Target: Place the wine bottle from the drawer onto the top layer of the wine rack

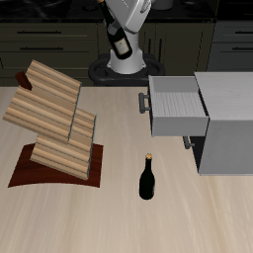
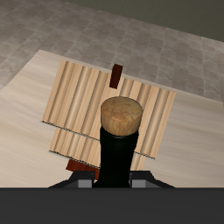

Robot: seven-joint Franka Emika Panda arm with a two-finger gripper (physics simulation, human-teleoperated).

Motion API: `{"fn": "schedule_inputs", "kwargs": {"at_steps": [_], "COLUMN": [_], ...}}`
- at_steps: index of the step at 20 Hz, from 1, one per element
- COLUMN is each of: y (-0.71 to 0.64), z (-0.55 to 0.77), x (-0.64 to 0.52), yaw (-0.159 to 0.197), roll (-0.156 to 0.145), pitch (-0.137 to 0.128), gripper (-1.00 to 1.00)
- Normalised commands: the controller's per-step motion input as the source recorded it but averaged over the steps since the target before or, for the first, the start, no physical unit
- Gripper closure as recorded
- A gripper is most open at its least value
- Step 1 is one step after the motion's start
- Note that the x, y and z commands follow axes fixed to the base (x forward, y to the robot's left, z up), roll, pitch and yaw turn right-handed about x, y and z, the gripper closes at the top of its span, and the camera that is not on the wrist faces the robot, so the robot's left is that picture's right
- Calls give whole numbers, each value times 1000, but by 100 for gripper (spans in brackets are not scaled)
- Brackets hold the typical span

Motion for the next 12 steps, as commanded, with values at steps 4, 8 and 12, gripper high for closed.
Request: {"fn": "schedule_inputs", "kwargs": {"at_steps": [4, 8, 12], "y": [-233, -289, -301], "z": [-25, -159, -168], "x": [49, 35, 55], "yaw": [-83, -100, -87], "roll": [-56, -62, -68], "pitch": [2, 16, 30], "gripper": [100, 100, 100]}}
